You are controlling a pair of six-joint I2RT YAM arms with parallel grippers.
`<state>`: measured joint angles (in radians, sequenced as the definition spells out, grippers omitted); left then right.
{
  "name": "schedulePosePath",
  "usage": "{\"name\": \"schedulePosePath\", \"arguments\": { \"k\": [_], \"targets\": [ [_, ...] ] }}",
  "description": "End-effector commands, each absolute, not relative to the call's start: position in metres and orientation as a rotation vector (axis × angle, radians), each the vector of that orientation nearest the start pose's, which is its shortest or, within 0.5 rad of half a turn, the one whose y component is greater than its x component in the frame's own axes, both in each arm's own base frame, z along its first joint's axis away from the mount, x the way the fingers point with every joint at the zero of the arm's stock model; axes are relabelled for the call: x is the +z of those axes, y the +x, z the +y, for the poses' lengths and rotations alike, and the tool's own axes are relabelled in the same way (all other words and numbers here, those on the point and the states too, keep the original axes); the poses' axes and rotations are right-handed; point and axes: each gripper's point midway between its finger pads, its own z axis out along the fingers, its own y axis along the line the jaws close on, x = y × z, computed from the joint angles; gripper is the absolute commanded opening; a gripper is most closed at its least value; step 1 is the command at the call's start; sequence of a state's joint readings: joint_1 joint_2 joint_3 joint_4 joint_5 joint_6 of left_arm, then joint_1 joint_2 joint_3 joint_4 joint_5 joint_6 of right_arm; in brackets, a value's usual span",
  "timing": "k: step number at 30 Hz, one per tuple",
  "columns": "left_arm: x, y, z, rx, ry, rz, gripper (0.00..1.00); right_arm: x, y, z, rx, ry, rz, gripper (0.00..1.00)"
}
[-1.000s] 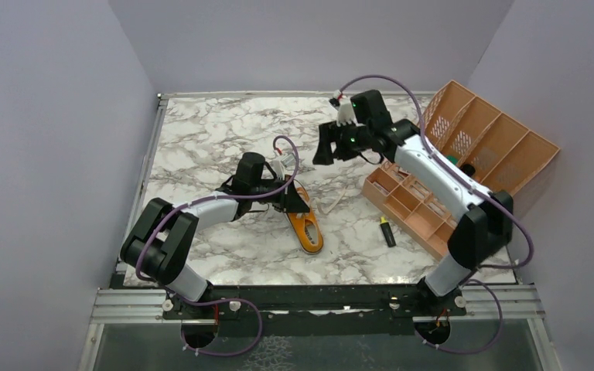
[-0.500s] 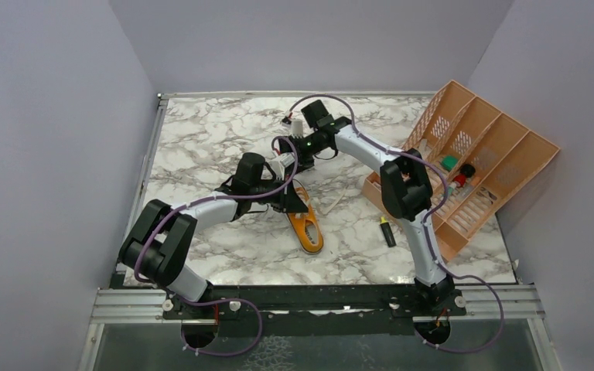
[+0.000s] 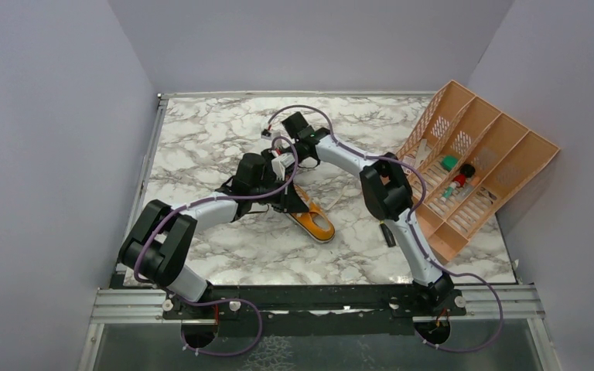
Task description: Tie the shoes
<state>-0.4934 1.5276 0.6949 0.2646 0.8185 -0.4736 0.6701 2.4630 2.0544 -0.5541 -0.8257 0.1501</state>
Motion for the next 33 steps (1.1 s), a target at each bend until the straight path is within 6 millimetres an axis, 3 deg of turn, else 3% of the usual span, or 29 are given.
{"name": "schedulePosePath", "arguments": {
  "k": [1,4,9,11,15,17,20,28,33],
  "targets": [
    [0.119,0.243,-0.295,-1.419,0.577,2.167,0.00,0.035,0.336,0.449,1.273,-1.063,2.459,0.68],
    [0.118,0.243,-0.295,-1.417,0.572,2.170,0.00,0.022,0.336,0.449,1.183,-1.089,2.473,0.67],
    [0.122,0.243,-0.295,-1.414,0.572,2.159,0.00,0.004,0.337,0.449,1.001,-1.102,2.515,0.56],
    [0.122,0.243,-0.294,-1.409,0.569,2.160,0.00,0.003,0.339,0.451,0.976,-1.093,2.510,0.55],
    [0.122,0.243,-0.295,-1.414,0.565,2.164,0.00,0.007,0.350,0.454,0.946,-0.994,2.534,0.43],
    [0.122,0.243,-0.294,-1.408,0.560,2.167,0.00,0.023,0.362,0.455,0.987,-0.897,2.542,0.30],
    [0.122,0.243,-0.293,-1.401,0.554,2.169,0.00,0.050,0.386,0.442,1.061,-0.665,2.575,0.03],
    [0.129,0.244,-0.294,-1.403,0.565,2.155,0.00,0.146,0.417,0.400,1.355,-0.385,2.416,0.01],
    [0.134,0.245,-0.294,-1.397,0.576,2.142,0.00,0.170,0.419,0.360,1.324,-0.253,2.379,0.01]
  ]
}}
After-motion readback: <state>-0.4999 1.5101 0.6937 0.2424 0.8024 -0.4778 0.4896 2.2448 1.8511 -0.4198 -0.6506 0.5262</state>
